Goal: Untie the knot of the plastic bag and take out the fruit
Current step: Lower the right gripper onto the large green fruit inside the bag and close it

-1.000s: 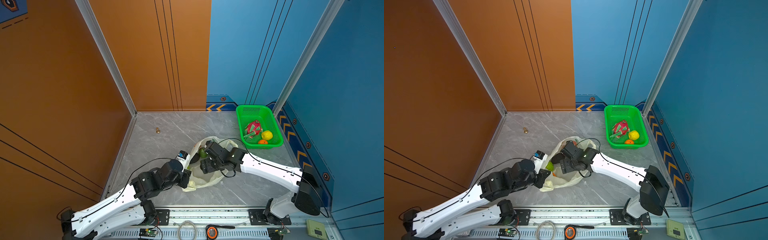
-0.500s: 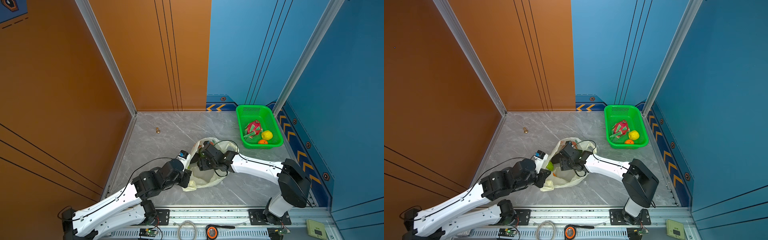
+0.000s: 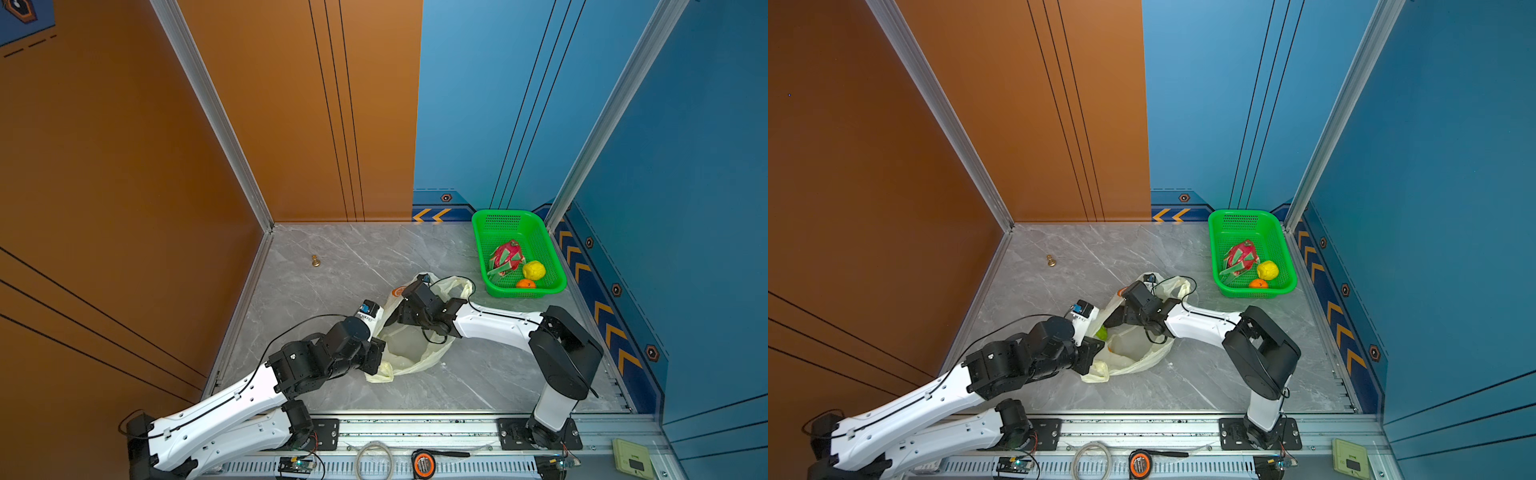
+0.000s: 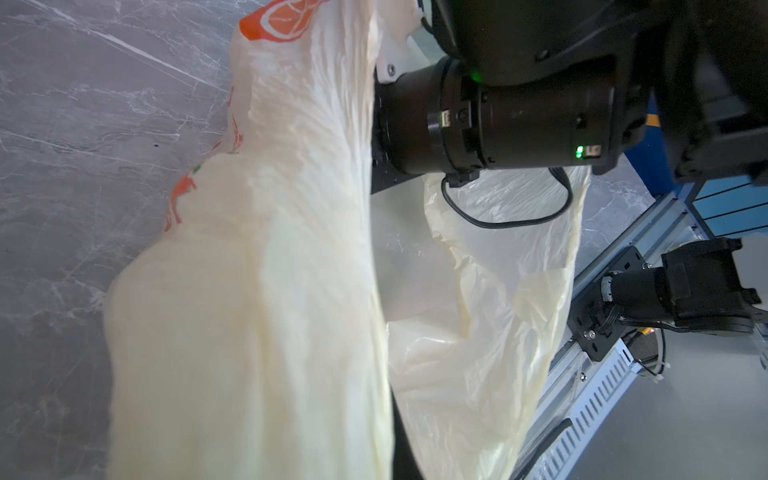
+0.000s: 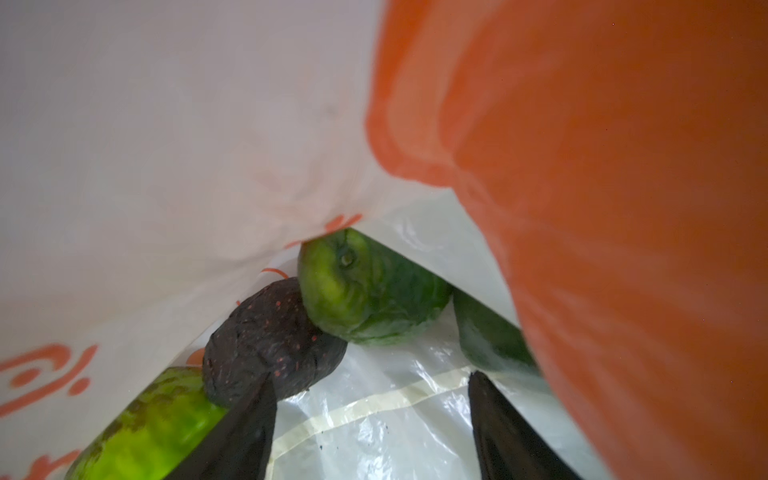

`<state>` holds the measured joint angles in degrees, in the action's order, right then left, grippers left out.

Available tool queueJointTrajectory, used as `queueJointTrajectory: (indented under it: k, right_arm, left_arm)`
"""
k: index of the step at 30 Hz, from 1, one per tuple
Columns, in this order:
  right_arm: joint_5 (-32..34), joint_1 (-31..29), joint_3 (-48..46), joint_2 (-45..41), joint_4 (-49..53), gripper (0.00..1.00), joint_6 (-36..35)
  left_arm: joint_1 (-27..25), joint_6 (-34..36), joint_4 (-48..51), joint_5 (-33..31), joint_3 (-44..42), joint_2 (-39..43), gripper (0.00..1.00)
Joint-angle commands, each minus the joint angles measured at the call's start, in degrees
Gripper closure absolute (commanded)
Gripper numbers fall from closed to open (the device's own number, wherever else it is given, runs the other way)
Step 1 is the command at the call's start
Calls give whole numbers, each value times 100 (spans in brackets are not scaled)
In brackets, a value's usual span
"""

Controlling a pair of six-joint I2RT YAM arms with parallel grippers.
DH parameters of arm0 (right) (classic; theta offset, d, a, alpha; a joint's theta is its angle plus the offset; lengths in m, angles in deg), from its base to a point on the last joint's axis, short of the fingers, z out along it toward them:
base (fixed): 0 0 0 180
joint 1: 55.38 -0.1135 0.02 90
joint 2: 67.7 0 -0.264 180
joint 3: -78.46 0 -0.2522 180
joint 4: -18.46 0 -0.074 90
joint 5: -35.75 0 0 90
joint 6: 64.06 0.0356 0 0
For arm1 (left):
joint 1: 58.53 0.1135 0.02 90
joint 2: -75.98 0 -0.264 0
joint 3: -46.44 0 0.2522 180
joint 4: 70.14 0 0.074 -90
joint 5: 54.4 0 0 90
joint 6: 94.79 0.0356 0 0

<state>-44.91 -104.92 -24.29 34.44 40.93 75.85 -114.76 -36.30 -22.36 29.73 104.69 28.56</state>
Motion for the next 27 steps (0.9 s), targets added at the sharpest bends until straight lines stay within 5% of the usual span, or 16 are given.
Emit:
queueJointTrajectory:
  k: [1,12,23,27]
  right_arm:
    - [239,34,132,170,-265,27,371]
    - [483,67,138,731,-999,17,607]
    - [490,142,243,1154,-1223,28,689]
    - [411,147,248,1185,-1248,14,567]
  left_arm:
    - [-29,-49,-35,114,95,41,100]
    - [-67,-73,-26,186,68,91,100]
    - [-117,-145,-27,183,-6,223,100]
    - [-126,-169,-23,174,-23,259,100]
